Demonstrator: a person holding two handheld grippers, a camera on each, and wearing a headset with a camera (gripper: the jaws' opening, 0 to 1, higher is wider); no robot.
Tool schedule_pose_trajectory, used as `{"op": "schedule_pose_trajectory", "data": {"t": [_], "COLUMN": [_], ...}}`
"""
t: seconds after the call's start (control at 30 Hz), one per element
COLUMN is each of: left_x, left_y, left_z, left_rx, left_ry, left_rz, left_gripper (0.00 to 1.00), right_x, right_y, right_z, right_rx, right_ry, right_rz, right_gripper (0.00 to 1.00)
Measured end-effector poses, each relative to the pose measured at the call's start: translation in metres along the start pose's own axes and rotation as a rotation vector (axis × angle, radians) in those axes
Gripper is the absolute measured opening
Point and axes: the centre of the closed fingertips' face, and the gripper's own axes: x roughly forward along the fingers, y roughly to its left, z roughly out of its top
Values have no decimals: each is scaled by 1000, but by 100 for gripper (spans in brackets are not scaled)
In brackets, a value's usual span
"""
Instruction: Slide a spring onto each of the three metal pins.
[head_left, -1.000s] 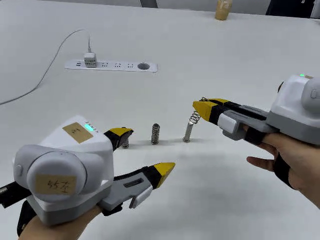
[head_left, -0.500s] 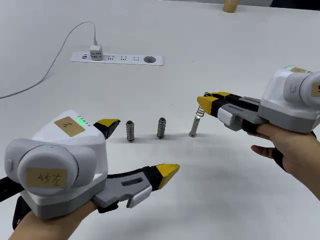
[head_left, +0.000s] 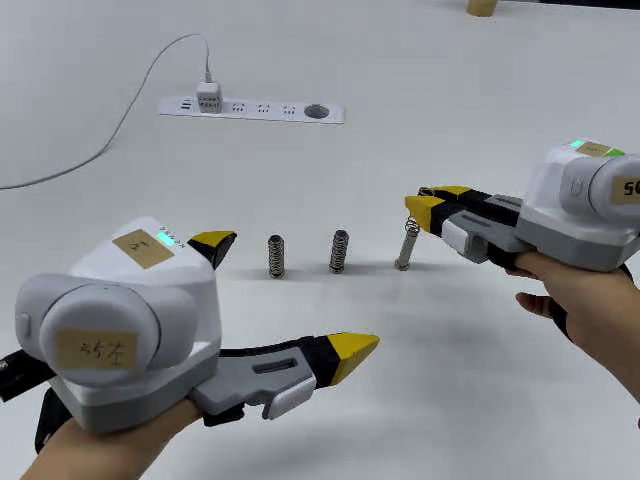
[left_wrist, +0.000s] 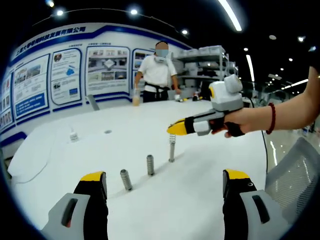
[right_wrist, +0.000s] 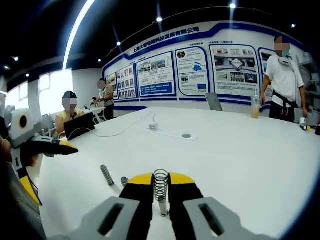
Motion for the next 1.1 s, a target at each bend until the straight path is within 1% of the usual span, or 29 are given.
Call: {"op": "schedule_pose_trajectory", "data": {"t": [0.13, 0.2, 0.3, 0.37, 0.57, 0.87, 1.1], "left_x": [0, 0, 0, 0, 0, 0, 0], "left_y": [2, 3, 3, 3, 4, 6, 9], "left_z": [-1, -2, -3, -3, -3, -5, -5], "left_rx": [-4, -6, -5, 0, -2, 2, -4], "left_ry": [3, 5, 9, 11, 10, 21, 25], "left_rz": [9, 8, 7, 8, 12, 15, 22], "left_gripper": [99, 99, 99, 99, 98, 97, 96], "right_x": [-1, -1, -1, 1, 4, 8, 9], "right_y": [1, 0, 0, -1, -2, -3, -1], "right_z": [-1, -4, -6, -11, -20, -36, -44], "right_rx": [-28, -52, -57, -67, -58, -34, -30], "right_ry": [5, 19, 22, 36, 55, 88, 109], "right_rz": [-3, -10, -13, -20, -21, -27, -26], "right_gripper": [11, 11, 12, 12, 12, 12, 12]}}
